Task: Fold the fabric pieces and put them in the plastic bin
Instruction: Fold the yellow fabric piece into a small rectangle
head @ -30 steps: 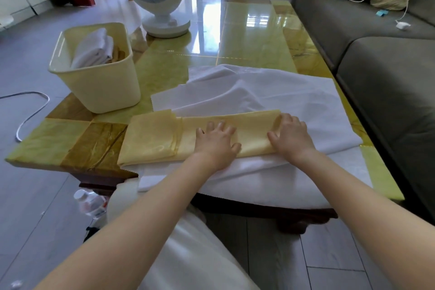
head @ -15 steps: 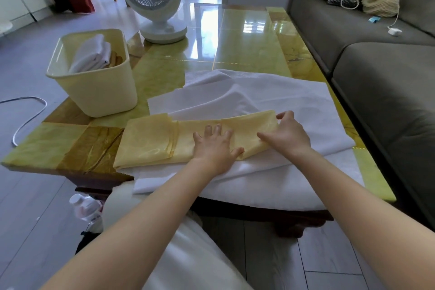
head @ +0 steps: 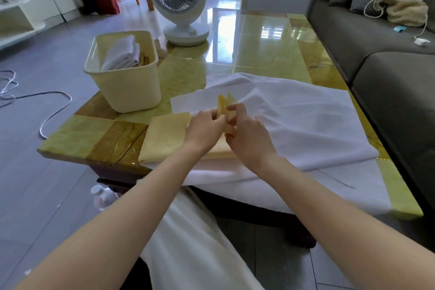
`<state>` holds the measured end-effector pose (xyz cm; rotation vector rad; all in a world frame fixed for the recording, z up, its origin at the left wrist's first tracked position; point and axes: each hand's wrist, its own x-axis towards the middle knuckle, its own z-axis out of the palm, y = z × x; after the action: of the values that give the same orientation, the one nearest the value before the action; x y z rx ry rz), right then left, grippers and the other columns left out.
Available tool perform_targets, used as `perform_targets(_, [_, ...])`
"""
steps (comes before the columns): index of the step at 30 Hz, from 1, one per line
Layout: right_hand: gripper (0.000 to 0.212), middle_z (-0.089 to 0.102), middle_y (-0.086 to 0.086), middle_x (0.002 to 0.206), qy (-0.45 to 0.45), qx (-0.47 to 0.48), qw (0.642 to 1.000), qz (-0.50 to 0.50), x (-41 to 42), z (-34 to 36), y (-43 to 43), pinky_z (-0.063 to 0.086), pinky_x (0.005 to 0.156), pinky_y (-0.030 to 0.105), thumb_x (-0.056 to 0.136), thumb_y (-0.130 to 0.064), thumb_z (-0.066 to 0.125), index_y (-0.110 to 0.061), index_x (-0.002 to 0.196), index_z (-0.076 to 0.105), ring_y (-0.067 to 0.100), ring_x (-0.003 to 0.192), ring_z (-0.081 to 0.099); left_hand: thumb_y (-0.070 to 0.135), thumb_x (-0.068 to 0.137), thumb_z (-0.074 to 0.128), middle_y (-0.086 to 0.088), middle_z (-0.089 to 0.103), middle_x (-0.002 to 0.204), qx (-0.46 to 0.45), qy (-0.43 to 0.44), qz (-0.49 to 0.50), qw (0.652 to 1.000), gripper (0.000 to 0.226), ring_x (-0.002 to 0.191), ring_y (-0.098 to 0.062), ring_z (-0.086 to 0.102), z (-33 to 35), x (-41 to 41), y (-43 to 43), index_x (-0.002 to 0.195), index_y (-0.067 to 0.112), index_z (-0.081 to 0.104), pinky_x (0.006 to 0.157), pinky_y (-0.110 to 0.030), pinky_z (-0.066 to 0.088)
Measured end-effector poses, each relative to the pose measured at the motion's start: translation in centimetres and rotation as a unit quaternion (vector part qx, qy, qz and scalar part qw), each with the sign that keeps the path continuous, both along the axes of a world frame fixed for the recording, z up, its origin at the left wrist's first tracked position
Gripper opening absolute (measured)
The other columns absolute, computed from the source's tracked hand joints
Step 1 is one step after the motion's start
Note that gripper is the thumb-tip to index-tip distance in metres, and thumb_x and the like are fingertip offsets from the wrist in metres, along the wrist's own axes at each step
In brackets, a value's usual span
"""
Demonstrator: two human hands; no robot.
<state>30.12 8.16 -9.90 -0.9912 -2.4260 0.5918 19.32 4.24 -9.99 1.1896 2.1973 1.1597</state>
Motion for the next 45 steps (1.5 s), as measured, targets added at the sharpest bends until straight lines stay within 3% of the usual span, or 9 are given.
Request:
perform_targets(6, [0.053, 0.057, 0.002, 0.119, -0.082, 0.105, 0.991, -0.031, 1.1, -2.5, 0.1, 0.038, 0.088, 0.036, 0.079, 0.004, 0.047, -0.015, 0.128, 0.046, 0.027, 0.109, 0.052, 0.014, 0.086, 0.046, 0.003, 0.045, 0.058, -0.075, -0.001, 0.051, 0.996, 0.022, 0.066, -0.022, 0.045, -1.3, -2.4, -0.2, 0.064, 0.017, 0.048, 0.075, -0.035, 0.033])
perform_targets(12, [0.032, 0.050, 0.003, 0.123, -0.124, 0.040, 0.991, -0.023, 2.8, -4.1, 0.7, 0.043, 0.076, 0.033, 0.093, -0.007, 0.045, -0.017, 0.124, 0.049, 0.029, 0.103, 0.056, 0.014, 0.085, 0.057, -0.007, 0.052, 0.067, -0.140, -0.081, 0.051, 0.986, 0.010, 0.065, -0.024, 0.050, -3.0, -4.9, -0.8, 0.076, 0.010, 0.056, 0.064, -0.030, 0.041])
perform_targets(14, [0.030, 0.052, 0.003, 0.124, -0.130, 0.052, 0.990, -0.005, 2.8, -4.4, 0.6, 0.043, 0.074, 0.033, 0.093, -0.006, 0.045, -0.017, 0.120, 0.053, 0.030, 0.101, 0.057, 0.020, 0.084, 0.063, -0.004, 0.053, 0.075, -0.134, -0.080, 0.063, 0.986, 0.016, 0.075, -0.023, 0.052, -3.6, -5.2, -0.8, 0.081, 0.012, 0.050, 0.074, -0.035, 0.046])
perform_targets(21, [0.044, 0.045, 0.000, 0.139, -0.167, 0.065, 0.984, 0.023, 3.2, -4.3, 0.4, 0.043, 0.090, 0.034, 0.090, -0.001, 0.042, -0.018, 0.130, 0.050, 0.025, 0.123, 0.044, 0.029, 0.085, 0.059, 0.004, 0.053, 0.073, -0.088, -0.060, 0.047, 0.993, 0.014, 0.071, -0.019, 0.052, -3.2, -4.8, -0.7, 0.087, 0.019, 0.049, 0.074, -0.034, 0.044])
perform_targets(25, [0.053, 0.042, 0.007, 0.145, -0.149, 0.078, 0.984, 0.059, 3.3, -4.4, 0.3, 0.036, 0.103, 0.033, 0.087, 0.006, 0.042, -0.014, 0.136, 0.047, 0.026, 0.133, 0.039, 0.008, 0.081, 0.058, -0.002, 0.058, 0.088, -0.096, -0.002, 0.023, 0.995, 0.037, 0.067, -0.014, 0.053, -3.5, -4.1, -0.7, 0.116, 0.022, 0.059, 0.070, -0.027, 0.045])
perform_targets(29, [0.061, 0.038, 0.005, 0.149, -0.152, 0.091, 0.978, 0.106, 3.5, -4.6, 0.3, 0.025, 0.113, 0.028, 0.086, 0.014, 0.039, -0.015, 0.139, 0.044, 0.023, 0.142, 0.028, 0.004, 0.081, 0.052, -0.007, 0.056, 0.128, -0.134, 0.054, 0.013, 0.989, 0.056, 0.115, -0.025, 0.053, -4.0, -3.9, -0.2, 0.133, 0.025, 0.051, 0.100, -0.039, 0.043])
perform_targets(33, [0.060, 0.028, 0.000, 0.153, -0.222, 0.083, 0.963, 0.130, 3.5, -4.2, 0.1, 0.008, 0.117, 0.025, 0.089, 0.008, 0.036, -0.016, 0.144, 0.034, 0.019, 0.146, 0.014, 0.013, 0.088, 0.051, -0.014, 0.040, 0.135, -0.172, 0.115, 0.013, 0.978, 0.051, 0.126, -0.032, 0.039, -3.9, -3.8, -0.2, 0.137, 0.027, 0.046, 0.109, -0.038, 0.033])
perform_targets(40, [0.063, 0.035, 0.004, 0.150, -0.133, 0.068, 0.975, 0.162, 0.0, -2.1, -2.9, 0.028, 0.113, 0.028, 0.085, 0.009, 0.036, -0.010, 0.145, 0.031, 0.018, 0.142, 0.025, 0.022, 0.097, 0.041, -0.014, 0.044, 0.122, -0.021, 0.075, 0.129, 0.989, 0.026, 0.110, -0.029, 0.047, -2.0, -4.9, -3.2, 0.117, 0.007, 0.047, 0.096, -0.041, 0.043])
perform_targets(45, [0.060, 0.019, 0.008, 0.156, -0.169, 0.084, 0.958, 0.218, -3.3, -2.1, -5.6, 0.023, 0.113, 0.029, 0.087, 0.006, 0.038, -0.006, 0.144, 0.027, 0.020, 0.145, 0.017, 0.028, 0.098, 0.035, -0.022, 0.037, 0.134, -0.132, 0.045, 0.211, 0.968, 0.038, 0.124, -0.037, 0.037, -3.4, -8.4, -7.3, 0.127, 0.003, 0.041, 0.106, -0.049, 0.032])
